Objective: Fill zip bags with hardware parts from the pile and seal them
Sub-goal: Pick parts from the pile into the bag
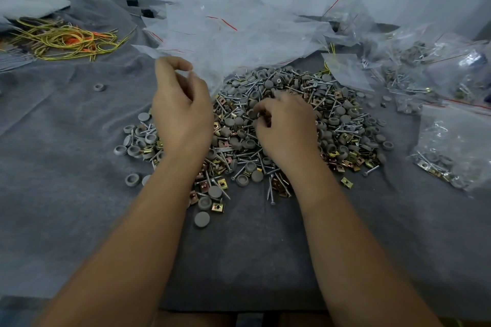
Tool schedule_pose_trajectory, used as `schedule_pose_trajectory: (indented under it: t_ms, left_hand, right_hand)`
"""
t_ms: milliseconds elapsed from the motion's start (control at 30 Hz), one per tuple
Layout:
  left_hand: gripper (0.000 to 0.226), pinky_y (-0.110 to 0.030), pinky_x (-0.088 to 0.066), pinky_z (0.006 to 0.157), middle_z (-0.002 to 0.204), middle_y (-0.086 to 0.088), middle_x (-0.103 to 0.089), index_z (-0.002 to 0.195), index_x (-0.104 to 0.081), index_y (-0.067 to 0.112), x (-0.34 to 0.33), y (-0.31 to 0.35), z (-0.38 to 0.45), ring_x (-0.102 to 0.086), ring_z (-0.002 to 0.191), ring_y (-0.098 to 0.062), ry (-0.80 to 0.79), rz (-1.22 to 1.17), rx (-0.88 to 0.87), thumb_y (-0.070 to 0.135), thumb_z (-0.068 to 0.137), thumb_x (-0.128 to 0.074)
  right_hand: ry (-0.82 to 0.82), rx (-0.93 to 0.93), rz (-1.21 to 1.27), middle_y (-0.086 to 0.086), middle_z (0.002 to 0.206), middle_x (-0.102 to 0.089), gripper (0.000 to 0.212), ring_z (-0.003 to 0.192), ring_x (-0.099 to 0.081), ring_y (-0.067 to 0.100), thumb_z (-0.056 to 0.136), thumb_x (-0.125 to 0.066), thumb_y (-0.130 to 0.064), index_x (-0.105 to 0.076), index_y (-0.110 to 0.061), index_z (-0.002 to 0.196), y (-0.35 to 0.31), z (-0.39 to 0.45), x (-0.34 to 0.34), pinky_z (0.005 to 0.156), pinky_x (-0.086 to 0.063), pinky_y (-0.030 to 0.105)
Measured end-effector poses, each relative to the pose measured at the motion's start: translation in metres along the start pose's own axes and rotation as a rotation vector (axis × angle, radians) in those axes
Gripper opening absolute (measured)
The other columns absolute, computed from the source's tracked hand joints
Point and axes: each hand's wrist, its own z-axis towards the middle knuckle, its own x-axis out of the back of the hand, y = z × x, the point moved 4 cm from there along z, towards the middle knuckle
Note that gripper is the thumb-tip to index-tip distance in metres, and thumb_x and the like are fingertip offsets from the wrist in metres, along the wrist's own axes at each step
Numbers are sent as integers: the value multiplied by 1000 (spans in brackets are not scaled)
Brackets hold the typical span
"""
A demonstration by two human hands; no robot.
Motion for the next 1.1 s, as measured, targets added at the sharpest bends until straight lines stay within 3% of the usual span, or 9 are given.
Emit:
schedule_pose_trajectory:
  t_ms: [233,333,433,633,800,1000,1100]
  left_hand:
    - [8,-29,-29,51,58,7,-49,99,-52,27,-21,-19,-4,-46,45,0,-389,220,122,24,92,-54]
    - [7,-29,-28,50,56,7,-49,96,-53,27,-22,-20,-4,-46,44,0,-405,230,121,23,90,-53]
    - [7,-29,-30,51,56,6,-50,95,-54,27,-22,-20,-4,-45,43,-1,-411,233,120,22,90,-53]
    - [6,-29,-34,52,52,9,-50,95,-56,27,-23,-23,-3,-46,45,-2,-430,248,131,23,91,-54]
    - [5,-39,-48,61,63,4,-57,95,-55,29,-30,-22,-3,-66,66,-20,-507,324,151,30,94,-50]
    - [15,-32,-37,61,78,3,-67,93,-58,29,-42,-23,8,-63,76,-23,-524,526,129,39,93,-46]
    - [17,-31,-34,57,76,3,-67,94,-59,28,-46,-24,9,-63,76,-24,-525,554,106,37,93,-46]
  right_hand:
    - [-25,32,-54,4,112,-57,38,114,-45,26,89,-61,-40,-64,-27,124,0,-1,-6,95,-31,37]
    - [-14,44,-49,1,104,-55,36,108,-46,23,84,-66,-42,-67,-28,117,-1,-1,-7,88,-30,34]
    - [4,58,-50,-2,96,-51,25,103,-47,22,81,-68,-30,-68,-26,106,-1,0,-6,86,-30,33]
    - [-51,130,-94,-10,110,-64,16,115,-45,19,85,-67,-24,-73,-24,99,-4,2,-9,92,-31,35]
    - [-47,152,-83,-10,105,-66,16,113,-46,21,87,-63,-26,-72,-26,100,-4,1,-9,91,-32,37]
    - [-54,145,-62,-14,105,-68,19,112,-45,21,89,-59,-32,-75,-31,99,-3,2,-9,87,-26,34]
    - [-18,158,-58,-14,98,-69,13,106,-48,18,87,-65,-33,-77,-30,92,-5,3,-5,85,-22,32]
